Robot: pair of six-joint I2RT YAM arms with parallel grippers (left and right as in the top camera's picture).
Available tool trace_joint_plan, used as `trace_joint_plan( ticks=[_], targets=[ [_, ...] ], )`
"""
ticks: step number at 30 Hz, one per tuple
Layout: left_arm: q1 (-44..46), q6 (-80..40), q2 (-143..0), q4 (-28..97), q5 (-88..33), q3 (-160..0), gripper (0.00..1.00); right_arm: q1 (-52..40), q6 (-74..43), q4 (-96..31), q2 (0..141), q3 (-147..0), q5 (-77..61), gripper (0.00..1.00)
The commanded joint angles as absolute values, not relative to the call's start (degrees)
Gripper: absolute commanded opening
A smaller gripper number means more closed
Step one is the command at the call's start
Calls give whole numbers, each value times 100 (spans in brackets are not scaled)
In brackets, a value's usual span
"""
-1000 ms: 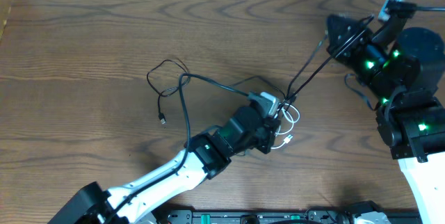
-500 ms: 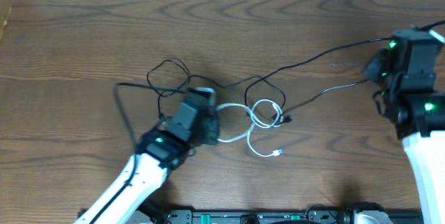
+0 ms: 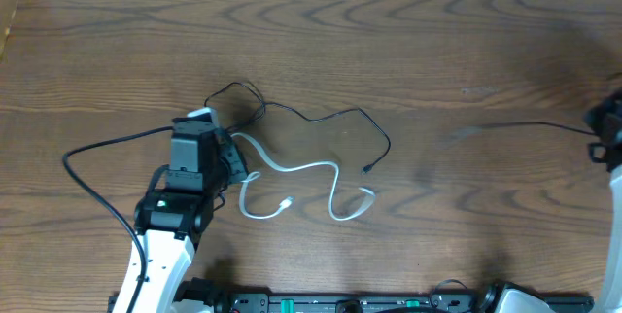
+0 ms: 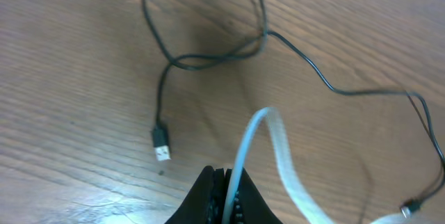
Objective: Untangle cables
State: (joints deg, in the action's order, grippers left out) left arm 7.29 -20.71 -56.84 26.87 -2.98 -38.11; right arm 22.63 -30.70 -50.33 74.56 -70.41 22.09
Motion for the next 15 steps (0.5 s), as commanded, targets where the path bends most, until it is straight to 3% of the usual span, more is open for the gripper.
trace_joint_plan(
  ticks=[1, 4, 15],
  targets=[
    [526, -2001, -5636, 2718, -405, -3848, 7, 2622, -2991, -5043, 7437, -7070, 2121, 1],
    [478, -2027, -5636, 2718, -425, -3848, 7, 2934, -2993, -5037, 7439, -7070, 1796, 1],
    [480, -2043, -5647, 2729, -2604, -3848, 7, 3103, -2539, -4711, 7439, -7070, 285, 1]
  ],
)
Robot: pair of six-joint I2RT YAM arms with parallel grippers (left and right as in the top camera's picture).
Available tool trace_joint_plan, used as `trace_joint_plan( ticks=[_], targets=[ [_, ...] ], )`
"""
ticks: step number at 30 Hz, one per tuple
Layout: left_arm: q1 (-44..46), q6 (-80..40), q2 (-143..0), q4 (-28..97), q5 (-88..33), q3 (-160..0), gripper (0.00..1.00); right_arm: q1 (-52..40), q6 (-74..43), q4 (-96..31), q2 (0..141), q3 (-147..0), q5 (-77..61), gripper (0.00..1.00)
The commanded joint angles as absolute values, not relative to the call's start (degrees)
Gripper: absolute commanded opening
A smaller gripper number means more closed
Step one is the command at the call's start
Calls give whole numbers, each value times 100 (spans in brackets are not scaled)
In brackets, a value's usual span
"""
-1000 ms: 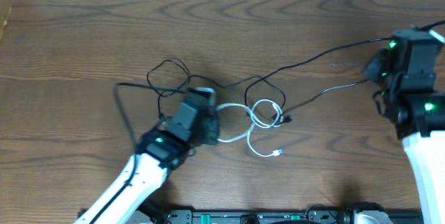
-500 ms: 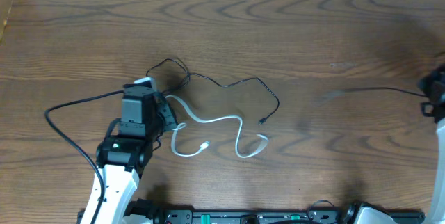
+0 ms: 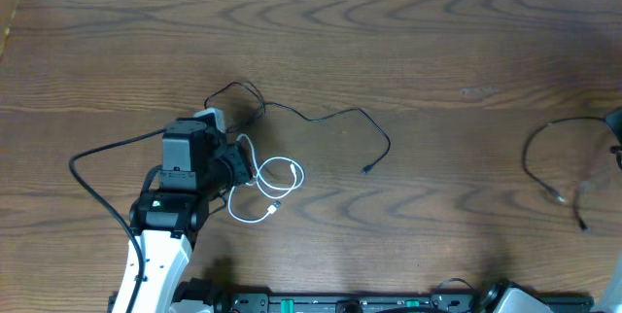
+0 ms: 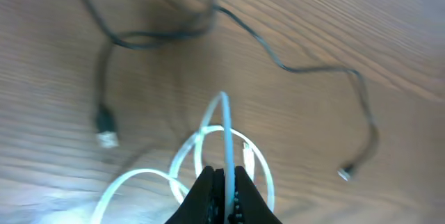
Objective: Untangle cables
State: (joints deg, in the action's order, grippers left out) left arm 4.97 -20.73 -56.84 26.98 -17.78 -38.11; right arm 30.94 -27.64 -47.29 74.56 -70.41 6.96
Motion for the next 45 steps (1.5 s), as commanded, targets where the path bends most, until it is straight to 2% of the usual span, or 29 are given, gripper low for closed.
trace_joint_plan(
  ticks=[1, 8, 17, 25, 26, 27, 28, 29, 30, 41, 45],
  targets=[
    [480, -2043, -5649, 2740, -2722, -3848, 8, 3103, -2539, -4698, 7439, -7070, 285, 1],
    [484, -2043, -5649, 2847, -2853, -3848, 7, 3105, -2121, -4324, 7483, -7070, 290, 1],
    [484, -2034, -5647, 2845, -3070, -3848, 7, 3107, -1142, -2884, 7535, -7070, 340, 1],
    [484, -2034, -5649, 2845, -3070, -3848, 8, 3109, -954, -2786, 7614, -7070, 1293, 2],
    [484, -2036, -5649, 2845, -3070, -3848, 7, 3109, -956, -2829, 7649, -7070, 1347, 16],
    [484, -2036, -5649, 2845, -3070, -3848, 8, 3109, -958, -2869, 7686, -7070, 1339, 41],
    [484, -2036, -5649, 2847, -3070, -3848, 7, 3109, -980, -2908, 7725, -7070, 1328, 74],
    [484, -2036, -5649, 2847, -3070, -3848, 7, 3107, -989, -2963, 7780, -7070, 1293, 96],
    [484, -2036, -5649, 2847, -3070, -3848, 8, 3107, -1022, -3004, 7819, -7070, 1208, 99],
    [484, -2016, -5647, 2805, -3098, -3848, 7, 3103, -1024, -3437, 7942, -7070, -1135, 99],
    [484, -1861, -5647, 2362, -3730, -3848, 8, 3100, -1017, -3662, 7942, -7070, -2377, 99]
  ],
)
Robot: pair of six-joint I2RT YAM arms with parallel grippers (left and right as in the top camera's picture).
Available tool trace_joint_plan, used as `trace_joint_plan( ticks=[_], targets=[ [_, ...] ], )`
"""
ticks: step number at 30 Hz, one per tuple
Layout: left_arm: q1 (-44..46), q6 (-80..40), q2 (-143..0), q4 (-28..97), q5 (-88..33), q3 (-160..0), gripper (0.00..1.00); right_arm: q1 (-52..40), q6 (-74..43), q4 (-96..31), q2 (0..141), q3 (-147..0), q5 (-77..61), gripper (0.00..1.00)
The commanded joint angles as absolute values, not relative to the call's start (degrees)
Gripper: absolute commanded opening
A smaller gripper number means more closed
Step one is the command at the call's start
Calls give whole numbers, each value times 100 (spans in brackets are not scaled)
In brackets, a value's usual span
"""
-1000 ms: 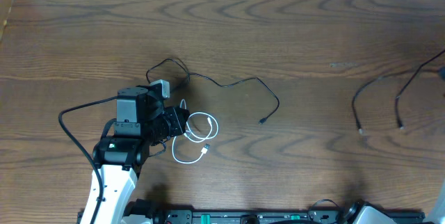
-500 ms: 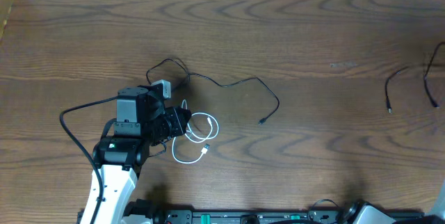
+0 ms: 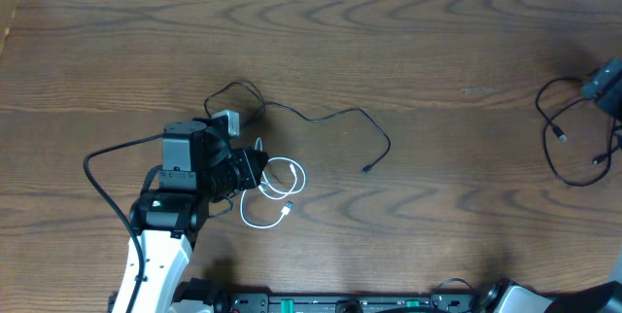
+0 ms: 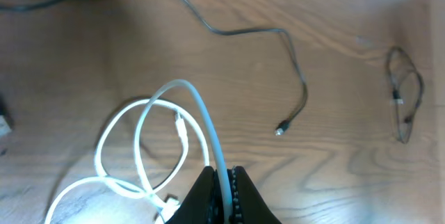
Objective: Untangle cables
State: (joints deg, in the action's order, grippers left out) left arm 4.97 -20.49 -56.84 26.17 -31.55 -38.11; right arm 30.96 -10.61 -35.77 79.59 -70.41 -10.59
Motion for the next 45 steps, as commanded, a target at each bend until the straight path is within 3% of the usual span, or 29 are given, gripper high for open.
trace_joint_plan(
  ticks=[1, 8, 12, 25, 37, 45],
  targets=[
    [486, -1863, -5647, 2193, -3889, -3848, 8, 3096, -1017, -3730, 7942, -7067, -2661, 99],
    [985, -2137, -5647, 725, -4807, -3854, 7, 2626, 231, -4628, 7942, -7067, -4543, 98],
    [1500, -1994, -5647, 663, -4775, -4045, 7, 1975, 1240, -5221, 7942, -7046, -4724, 96],
    [2078, -1238, -6180, 3640, -2867, -6010, 7, -62, 1492, -5428, 7942, -7037, -4147, 96],
    [2307, -532, -6333, 3479, -4692, -6853, 7, -1382, 1938, -5398, 7942, -7035, -4224, 99],
    [2307, -779, -6278, 2451, -5544, -6855, 7, -1680, 2075, -5240, 7942, -7035, -4654, 99]
  ],
)
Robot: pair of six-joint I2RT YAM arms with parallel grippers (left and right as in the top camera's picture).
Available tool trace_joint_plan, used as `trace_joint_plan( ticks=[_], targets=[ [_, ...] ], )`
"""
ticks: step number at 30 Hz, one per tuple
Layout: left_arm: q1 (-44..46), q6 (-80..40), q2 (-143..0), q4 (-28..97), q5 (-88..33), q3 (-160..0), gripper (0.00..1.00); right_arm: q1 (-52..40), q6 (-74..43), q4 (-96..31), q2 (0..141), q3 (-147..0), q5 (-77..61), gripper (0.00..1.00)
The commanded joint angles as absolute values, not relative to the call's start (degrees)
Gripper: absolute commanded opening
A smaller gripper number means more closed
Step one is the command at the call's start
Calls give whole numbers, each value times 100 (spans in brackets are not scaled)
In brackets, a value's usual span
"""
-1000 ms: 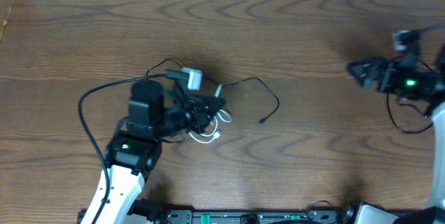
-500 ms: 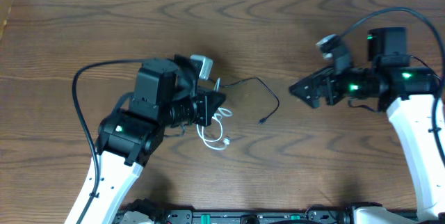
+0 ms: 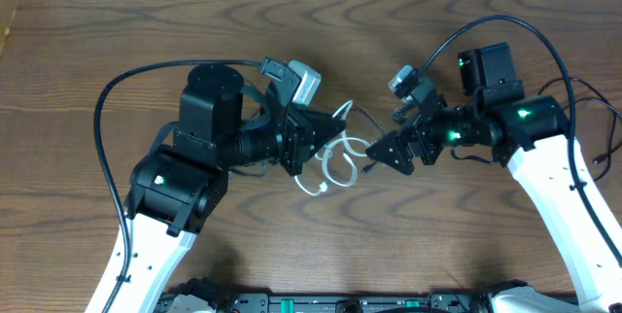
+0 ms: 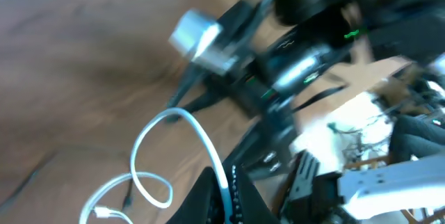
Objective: Untangle cables
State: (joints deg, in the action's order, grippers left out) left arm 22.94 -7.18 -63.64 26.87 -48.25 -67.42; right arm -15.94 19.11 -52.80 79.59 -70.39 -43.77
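A white cable (image 3: 335, 153) hangs in loose loops from my left gripper (image 3: 313, 148), which is shut on it above the middle of the table. In the left wrist view the white cable (image 4: 201, 137) arcs up out of the shut fingers (image 4: 208, 196), and its plug (image 4: 104, 212) dangles below. A thin black cable end (image 4: 128, 195) shows under the loops. My right gripper (image 3: 381, 154) points left, close to the white loops. Whether its jaws are open does not show.
Another thin black cable (image 3: 607, 157) lies at the table's right edge, behind the right arm. Thick black supply cables arch over both arms. Bare wood tabletop (image 3: 97, 41) stretches along the far side and the left.
My left gripper, then low at the table's left, is now raised near the centre with the white cable. The right arm has come from the far right edge to face it.
The white cable first lay spread beside a black cable, with my left gripper shut on it. Half a second later it lay in a small coil by that gripper, and a second black cable lay at the far right. Now both arms meet mid-table.
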Motion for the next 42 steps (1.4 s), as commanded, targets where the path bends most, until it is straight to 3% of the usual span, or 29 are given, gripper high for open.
trace_joint_plan(
  ticks=[1, 6, 8, 12, 18, 21, 42],
  targets=[
    [2307, -923, -6278, 2259, -5655, -6853, 7, -1697, 2088, -5199, 7942, -7035, -4718, 99],
    [2307, -1369, -6278, 1671, -5793, -6853, 7, -1704, 2097, -5013, 7942, -7035, -5070, 95],
    [2307, -1389, -6278, 1597, -5791, -6853, 7, -1704, 2206, -4984, 7942, -7035, -5223, 82],
    [2307, -1387, -6281, 1590, -5789, -6853, 8, -1706, 2281, -4993, 7942, -7035, -5415, 41],
    [2307, -1411, -6281, 1264, -5787, -6853, 7, -1835, 2283, -4974, 7942, -7035, -5505, 40],
    [2307, -1431, -6285, 1184, -5787, -6853, 7, -1918, 2281, -4936, 7942, -7035, -5505, 33],
    [2314, -1826, -6285, 1194, -5791, -6853, 7, -2036, 2276, -4355, 7942, -7035, -5505, 35]
  ],
)
